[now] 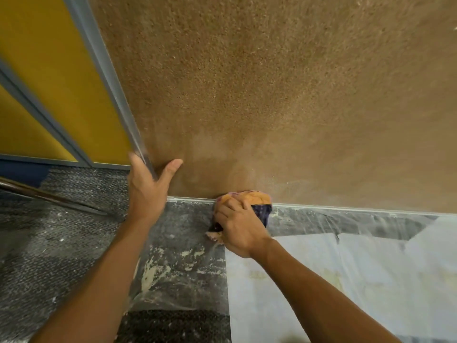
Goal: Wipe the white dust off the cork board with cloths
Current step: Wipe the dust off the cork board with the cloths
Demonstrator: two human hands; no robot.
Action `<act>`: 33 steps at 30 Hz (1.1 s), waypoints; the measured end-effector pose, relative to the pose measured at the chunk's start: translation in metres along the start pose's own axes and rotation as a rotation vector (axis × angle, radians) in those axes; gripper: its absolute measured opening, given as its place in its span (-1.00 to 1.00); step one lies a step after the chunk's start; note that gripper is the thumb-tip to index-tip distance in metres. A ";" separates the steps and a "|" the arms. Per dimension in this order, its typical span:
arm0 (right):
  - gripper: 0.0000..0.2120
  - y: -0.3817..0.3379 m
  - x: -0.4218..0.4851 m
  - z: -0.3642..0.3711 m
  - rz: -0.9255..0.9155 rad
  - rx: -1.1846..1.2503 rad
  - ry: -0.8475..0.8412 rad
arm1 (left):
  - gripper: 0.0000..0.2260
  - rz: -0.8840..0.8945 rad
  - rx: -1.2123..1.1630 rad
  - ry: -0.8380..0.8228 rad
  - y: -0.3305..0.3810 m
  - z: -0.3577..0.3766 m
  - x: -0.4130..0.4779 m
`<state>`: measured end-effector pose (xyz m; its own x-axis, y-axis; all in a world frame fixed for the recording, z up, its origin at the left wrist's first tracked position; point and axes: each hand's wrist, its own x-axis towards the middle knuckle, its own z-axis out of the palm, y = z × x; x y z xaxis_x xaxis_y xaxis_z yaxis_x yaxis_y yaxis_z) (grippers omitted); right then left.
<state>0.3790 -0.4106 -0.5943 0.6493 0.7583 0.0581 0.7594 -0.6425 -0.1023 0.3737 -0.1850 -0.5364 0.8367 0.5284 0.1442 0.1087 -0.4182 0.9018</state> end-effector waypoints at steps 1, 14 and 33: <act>-0.70 -0.002 -0.008 -0.006 0.078 0.031 0.031 | -0.40 -0.014 0.005 -0.001 0.001 0.000 -0.001; -0.76 0.015 -0.008 -0.047 0.497 -0.102 0.695 | 0.20 -0.286 0.030 0.134 0.027 0.054 -0.052; -0.69 -0.001 -0.040 -0.035 0.594 0.230 0.535 | 0.13 -0.359 0.085 0.265 0.015 0.063 -0.047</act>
<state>0.3539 -0.4441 -0.5619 0.9152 0.1078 0.3884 0.2946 -0.8364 -0.4622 0.3703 -0.2626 -0.5553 0.5730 0.8171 -0.0628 0.4200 -0.2270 0.8787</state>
